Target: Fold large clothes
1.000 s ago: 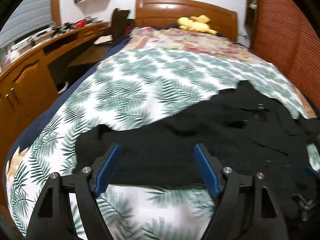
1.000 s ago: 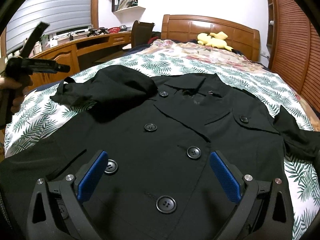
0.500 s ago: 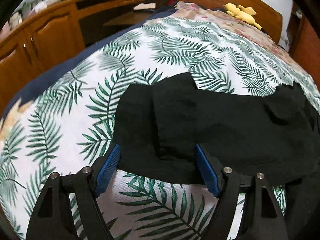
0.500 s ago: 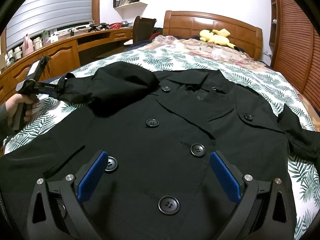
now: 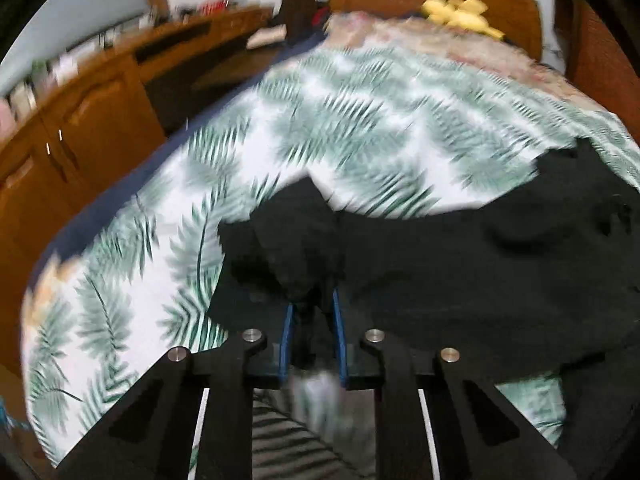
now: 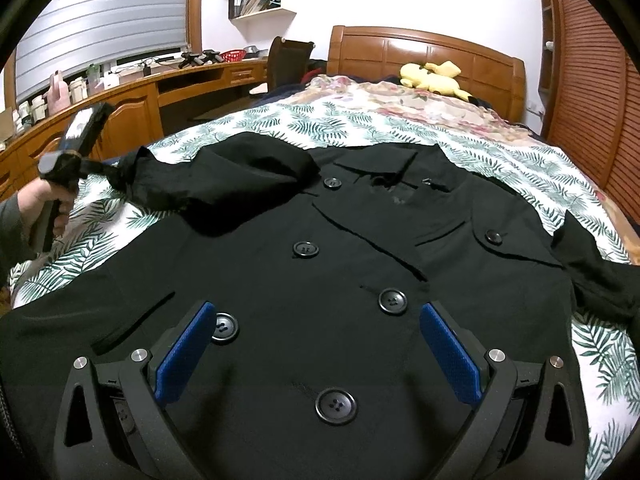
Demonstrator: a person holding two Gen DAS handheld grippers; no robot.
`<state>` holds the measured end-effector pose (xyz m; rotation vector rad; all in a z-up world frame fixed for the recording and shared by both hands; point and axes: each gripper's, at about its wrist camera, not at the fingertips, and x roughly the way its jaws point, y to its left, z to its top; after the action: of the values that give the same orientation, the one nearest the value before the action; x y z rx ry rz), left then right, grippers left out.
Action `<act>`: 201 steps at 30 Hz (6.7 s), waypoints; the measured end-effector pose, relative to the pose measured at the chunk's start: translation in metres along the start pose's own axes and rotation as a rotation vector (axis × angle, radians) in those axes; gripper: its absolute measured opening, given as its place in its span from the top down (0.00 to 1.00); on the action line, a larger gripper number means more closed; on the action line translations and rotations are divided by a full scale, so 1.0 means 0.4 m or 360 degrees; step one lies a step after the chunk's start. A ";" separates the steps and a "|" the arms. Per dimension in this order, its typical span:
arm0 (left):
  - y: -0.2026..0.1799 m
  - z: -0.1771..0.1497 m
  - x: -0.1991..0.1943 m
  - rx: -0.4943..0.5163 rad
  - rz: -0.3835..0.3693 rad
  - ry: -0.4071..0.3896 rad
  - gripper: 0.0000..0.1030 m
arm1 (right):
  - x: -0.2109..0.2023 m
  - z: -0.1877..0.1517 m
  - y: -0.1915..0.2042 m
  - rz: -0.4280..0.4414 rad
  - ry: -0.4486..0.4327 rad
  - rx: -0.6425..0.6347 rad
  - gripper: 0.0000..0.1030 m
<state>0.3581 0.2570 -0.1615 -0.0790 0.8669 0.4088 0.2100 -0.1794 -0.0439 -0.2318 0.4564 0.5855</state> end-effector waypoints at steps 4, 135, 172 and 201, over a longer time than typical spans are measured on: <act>-0.106 0.059 -0.154 0.0078 -0.0099 -0.0202 0.83 | -0.030 -0.008 -0.017 -0.0021 -0.0021 0.0009 0.02; -0.524 -0.325 -0.538 0.0529 -0.0849 -0.0431 0.24 | -0.295 -0.217 -0.258 -0.0228 0.0093 0.0290 0.53; -0.569 -0.342 -0.435 0.0481 -0.1051 -0.0389 0.24 | -0.368 -0.122 -0.399 -0.0544 0.0089 0.0285 0.53; -0.583 -0.350 -0.441 0.0531 -0.1037 -0.0388 0.24 | 0.085 0.037 -0.624 -0.0748 0.0590 0.0003 0.39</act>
<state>0.2439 -0.0457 -0.1421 -0.0001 0.6140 -0.3329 0.3847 -0.3607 -0.0266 -0.4346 0.7338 0.0778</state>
